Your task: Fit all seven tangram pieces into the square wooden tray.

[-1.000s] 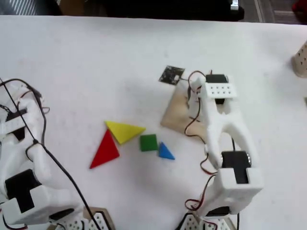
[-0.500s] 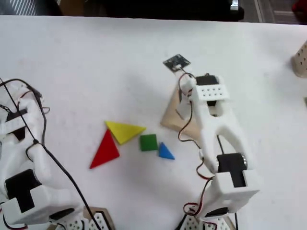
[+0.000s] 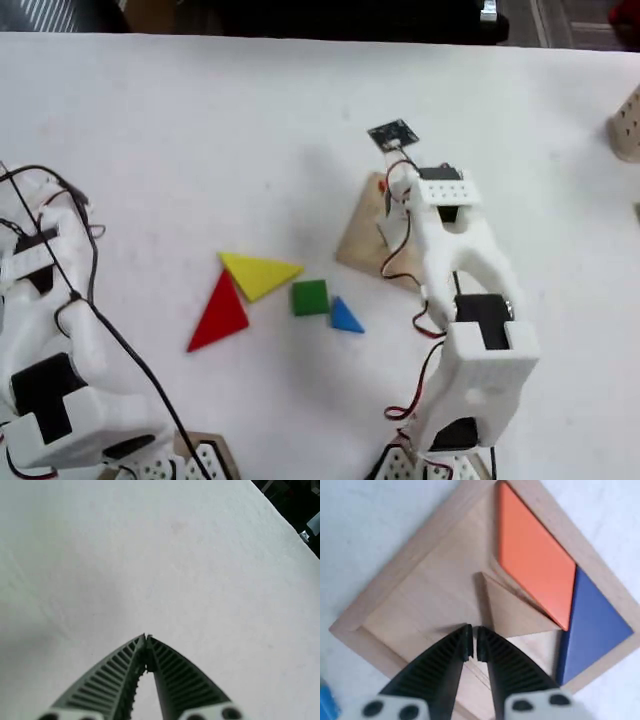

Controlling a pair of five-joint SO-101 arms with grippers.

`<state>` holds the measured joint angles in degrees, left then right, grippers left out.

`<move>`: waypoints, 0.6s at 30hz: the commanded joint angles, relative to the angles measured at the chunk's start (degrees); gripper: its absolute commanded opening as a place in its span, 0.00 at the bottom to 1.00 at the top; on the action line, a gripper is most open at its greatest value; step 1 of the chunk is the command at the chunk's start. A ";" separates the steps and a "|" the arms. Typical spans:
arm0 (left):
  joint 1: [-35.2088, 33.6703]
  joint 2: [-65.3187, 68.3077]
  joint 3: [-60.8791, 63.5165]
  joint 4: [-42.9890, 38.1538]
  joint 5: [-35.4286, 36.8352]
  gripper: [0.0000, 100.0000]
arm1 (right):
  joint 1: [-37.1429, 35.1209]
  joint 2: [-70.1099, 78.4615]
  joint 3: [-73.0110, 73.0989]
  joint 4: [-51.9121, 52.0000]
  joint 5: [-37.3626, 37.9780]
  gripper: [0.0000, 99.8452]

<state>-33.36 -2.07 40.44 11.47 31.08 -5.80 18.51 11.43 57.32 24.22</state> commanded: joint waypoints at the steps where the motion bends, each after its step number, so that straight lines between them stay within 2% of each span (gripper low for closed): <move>1: 1.01 -2.68 -0.44 -1.14 1.05 0.02 | 0.57 -0.57 -2.37 -0.84 -0.70 0.02; 18: 1.01 -2.68 -0.44 -1.14 1.05 0.02 | 3.47 -1.10 -2.37 -1.19 -0.79 0.02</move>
<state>-33.01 -2.07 40.44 11.47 31.08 -3.69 18.51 11.43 56.44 23.96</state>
